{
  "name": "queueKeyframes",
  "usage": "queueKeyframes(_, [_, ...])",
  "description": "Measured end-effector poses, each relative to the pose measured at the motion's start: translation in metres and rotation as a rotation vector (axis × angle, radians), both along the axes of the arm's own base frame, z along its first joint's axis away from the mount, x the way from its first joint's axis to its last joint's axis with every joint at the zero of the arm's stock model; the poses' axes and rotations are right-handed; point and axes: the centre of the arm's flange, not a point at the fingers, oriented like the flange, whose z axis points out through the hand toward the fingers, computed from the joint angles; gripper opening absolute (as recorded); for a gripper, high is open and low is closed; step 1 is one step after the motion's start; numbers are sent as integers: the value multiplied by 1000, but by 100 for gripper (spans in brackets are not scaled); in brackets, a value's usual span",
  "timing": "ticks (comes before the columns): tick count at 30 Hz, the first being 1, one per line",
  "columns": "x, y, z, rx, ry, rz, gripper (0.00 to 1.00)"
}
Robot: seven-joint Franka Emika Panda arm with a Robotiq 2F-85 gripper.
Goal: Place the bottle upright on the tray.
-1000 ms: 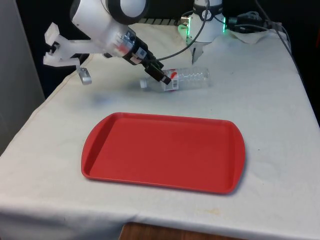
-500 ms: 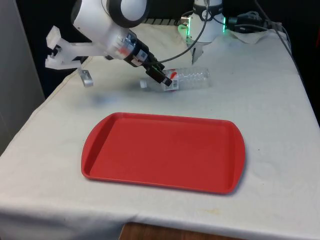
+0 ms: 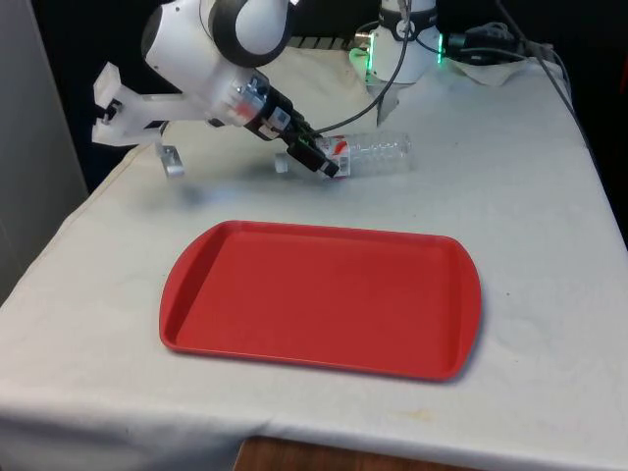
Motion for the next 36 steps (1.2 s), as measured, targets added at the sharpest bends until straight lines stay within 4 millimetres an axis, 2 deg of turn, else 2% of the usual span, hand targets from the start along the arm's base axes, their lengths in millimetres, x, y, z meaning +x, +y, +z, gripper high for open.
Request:
queueKeyframes(6, [1, -1, -6, 10, -1, -4, 100])
queueKeyframes(18, [0, -2, -6, 13, 2, -6, 100])
queueKeyframes(36, [-1, -4, 2, 69, 30, -16, 100])
